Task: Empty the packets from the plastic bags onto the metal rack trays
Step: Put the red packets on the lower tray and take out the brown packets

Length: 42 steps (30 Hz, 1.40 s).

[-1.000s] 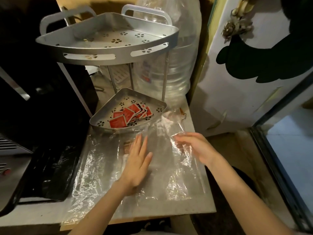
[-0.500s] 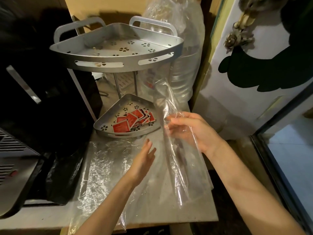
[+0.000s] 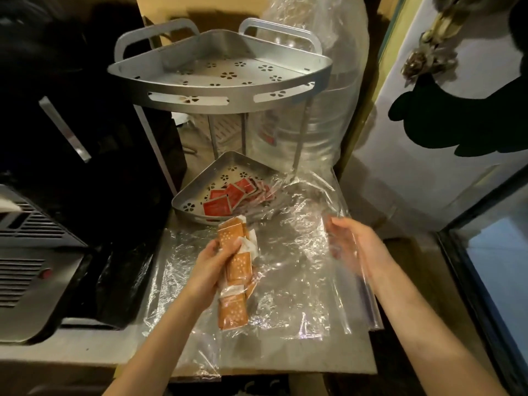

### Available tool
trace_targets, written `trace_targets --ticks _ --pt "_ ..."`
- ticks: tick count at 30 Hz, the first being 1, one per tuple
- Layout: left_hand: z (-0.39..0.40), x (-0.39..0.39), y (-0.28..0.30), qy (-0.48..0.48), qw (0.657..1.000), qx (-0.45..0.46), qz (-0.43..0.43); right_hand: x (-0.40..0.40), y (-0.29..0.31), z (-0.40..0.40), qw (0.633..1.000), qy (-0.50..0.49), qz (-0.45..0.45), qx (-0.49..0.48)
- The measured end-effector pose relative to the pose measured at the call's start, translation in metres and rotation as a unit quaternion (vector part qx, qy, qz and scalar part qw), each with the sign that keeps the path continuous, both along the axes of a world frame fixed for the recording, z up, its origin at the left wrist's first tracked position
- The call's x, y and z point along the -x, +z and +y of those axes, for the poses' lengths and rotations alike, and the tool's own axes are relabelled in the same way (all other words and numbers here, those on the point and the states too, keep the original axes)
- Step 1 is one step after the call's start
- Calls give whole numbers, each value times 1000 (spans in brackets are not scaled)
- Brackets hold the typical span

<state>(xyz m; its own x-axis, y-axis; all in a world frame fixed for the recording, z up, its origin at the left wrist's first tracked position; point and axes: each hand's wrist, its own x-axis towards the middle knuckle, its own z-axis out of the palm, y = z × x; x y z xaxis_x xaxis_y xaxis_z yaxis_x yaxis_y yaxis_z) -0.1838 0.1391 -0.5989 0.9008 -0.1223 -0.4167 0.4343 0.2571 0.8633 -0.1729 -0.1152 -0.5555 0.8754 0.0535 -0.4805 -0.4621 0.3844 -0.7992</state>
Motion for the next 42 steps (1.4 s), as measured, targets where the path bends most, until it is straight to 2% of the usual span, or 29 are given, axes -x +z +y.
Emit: trace_targets --ticks 4,7,11,14,17,19,21,24,27,29,31,34,42 --pt "7 6 -3 35 980 -194 -39 5 -39 -8 993 18 20 118" --pt "3 7 -11 18 913 -399 -87 10 -60 -9 983 35 21 179" --pt "-2 9 -30 -7 859 -501 -105 15 -75 -3 944 77 4 320" --pt "-4 10 -41 -12 833 -544 -105 17 -80 -2 910 110 -11 400" --pt "-15 10 -43 -14 803 -581 -133 19 -83 -8 845 107 -20 523" --pt "-19 11 -39 -5 781 -600 -171 17 -81 -7 825 115 -36 552" --pt "-30 7 -36 -10 744 -620 -248 9 -75 -3 811 106 -61 572" --pt "-62 -11 -30 -95 687 -624 -359 -7 -64 6 751 80 -131 643" --pt "-85 -30 -36 -226 649 -634 -354 -28 -62 17 692 121 -194 684" --pt "-91 -41 -48 -275 627 -647 -337 -39 -67 21 656 160 -209 707" --pt "-93 -47 -59 -300 617 -652 -322 -47 -73 24 627 190 -206 727" --pt "-90 -48 -70 -312 625 -650 -298 -54 -81 24 597 216 -198 747" --pt "-91 -44 -72 -302 642 -636 -303 -58 -84 19 613 174 -216 740"
